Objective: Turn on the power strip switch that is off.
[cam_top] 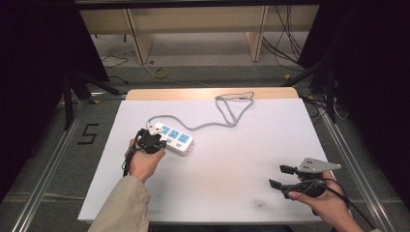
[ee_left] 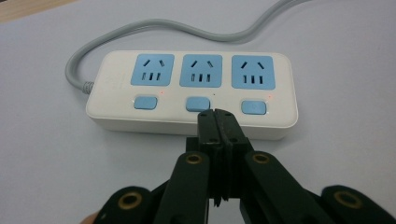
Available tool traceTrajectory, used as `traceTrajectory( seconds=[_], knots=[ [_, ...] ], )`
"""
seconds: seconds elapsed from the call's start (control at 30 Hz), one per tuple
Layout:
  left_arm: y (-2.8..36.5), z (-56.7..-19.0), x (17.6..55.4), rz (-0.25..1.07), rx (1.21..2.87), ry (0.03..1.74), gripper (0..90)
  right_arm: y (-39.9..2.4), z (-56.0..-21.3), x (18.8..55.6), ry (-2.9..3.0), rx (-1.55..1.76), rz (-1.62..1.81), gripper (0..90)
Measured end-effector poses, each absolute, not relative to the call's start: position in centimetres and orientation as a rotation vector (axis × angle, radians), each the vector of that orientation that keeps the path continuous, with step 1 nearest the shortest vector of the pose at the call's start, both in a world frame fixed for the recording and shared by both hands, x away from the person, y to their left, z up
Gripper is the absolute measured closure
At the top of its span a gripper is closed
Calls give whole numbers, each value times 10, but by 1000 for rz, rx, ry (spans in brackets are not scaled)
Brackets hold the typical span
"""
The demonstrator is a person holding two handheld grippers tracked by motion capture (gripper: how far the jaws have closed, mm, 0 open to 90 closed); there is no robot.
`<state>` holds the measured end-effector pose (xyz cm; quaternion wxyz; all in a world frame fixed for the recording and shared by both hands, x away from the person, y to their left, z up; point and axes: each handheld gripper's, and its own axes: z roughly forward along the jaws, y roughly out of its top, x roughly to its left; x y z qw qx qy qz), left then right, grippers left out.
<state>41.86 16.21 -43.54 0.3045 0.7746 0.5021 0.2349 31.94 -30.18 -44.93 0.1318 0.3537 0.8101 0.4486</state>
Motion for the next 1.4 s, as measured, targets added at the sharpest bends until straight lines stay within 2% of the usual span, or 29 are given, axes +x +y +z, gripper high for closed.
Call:
traceTrajectory(
  seconds=[1.4],
  knots=[
    [157,-435,437,622,2056,1335,898,-301,-451,318,2363,1022,1281,295]
  ],
)
